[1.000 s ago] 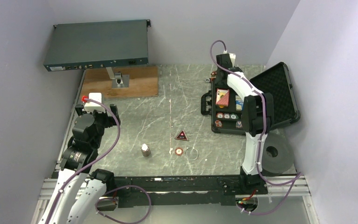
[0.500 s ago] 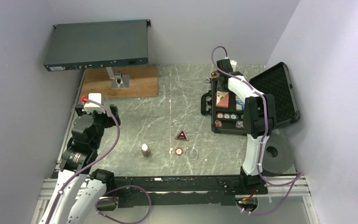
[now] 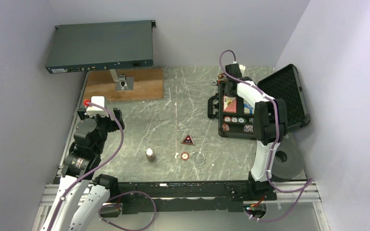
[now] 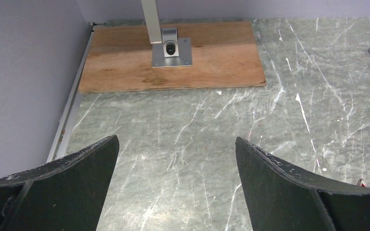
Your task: Pack up texas hold em set
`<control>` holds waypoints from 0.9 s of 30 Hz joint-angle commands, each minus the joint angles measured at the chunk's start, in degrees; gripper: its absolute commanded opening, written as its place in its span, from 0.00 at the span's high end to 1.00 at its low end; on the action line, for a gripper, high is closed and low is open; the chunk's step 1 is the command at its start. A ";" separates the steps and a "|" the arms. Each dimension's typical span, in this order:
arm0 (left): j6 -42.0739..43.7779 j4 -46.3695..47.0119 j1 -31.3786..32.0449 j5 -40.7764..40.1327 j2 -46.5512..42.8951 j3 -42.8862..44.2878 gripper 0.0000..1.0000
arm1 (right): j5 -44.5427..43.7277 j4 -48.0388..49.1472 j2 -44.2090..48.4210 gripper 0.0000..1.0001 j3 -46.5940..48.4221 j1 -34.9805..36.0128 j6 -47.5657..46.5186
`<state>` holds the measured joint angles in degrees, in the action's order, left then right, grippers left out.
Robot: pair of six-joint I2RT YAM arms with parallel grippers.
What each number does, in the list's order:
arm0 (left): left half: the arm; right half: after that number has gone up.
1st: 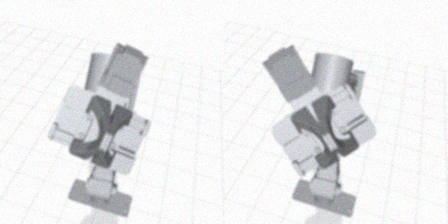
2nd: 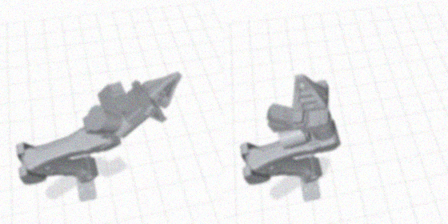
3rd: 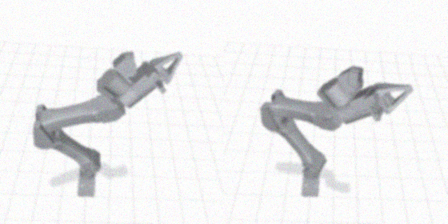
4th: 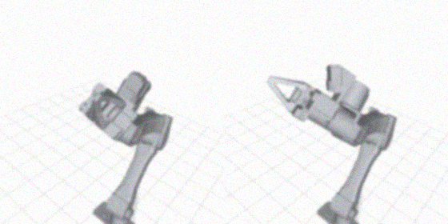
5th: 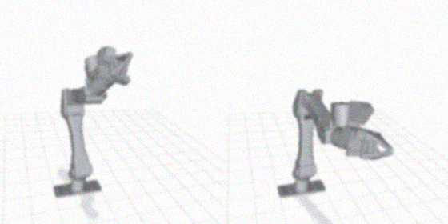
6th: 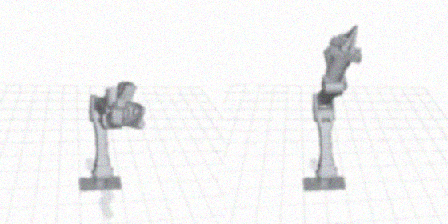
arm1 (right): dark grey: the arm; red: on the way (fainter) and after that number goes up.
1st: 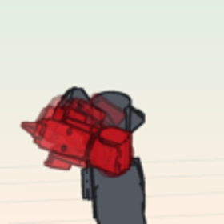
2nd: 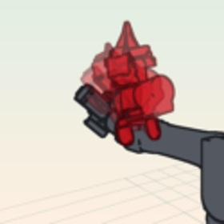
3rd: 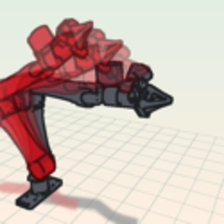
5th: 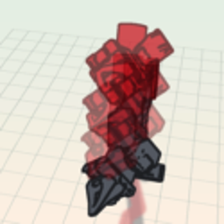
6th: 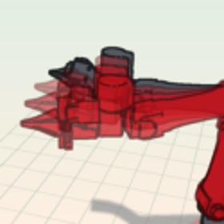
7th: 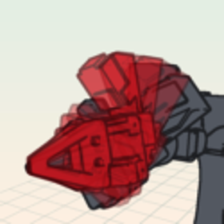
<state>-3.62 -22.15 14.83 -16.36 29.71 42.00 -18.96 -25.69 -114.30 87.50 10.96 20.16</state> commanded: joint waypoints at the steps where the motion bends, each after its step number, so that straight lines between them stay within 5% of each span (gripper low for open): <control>1: 0.73 1.25 0.20 0.47 -0.53 0.04 0.03 | 1.34 -1.91 2.71 0.67 -1.92 0.79 0.60; 8: 0.72 1.31 0.20 0.71 -0.56 0.09 0.03 | 1.42 -1.79 4.14 0.65 -2.69 1.34 0.08; 16: 0.76 1.25 0.20 0.98 -0.49 0.09 0.03 | -0.15 -2.76 7.09 0.42 -0.57 1.43 -2.22; 27: 0.80 1.25 0.20 0.99 -0.58 0.09 0.03 | 0.24 -1.63 9.80 0.59 -1.05 1.43 -2.06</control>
<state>-3.64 -22.15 14.83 -16.32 29.71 42.00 -18.94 -27.46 -107.66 85.56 12.47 18.41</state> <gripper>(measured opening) 0.972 0.435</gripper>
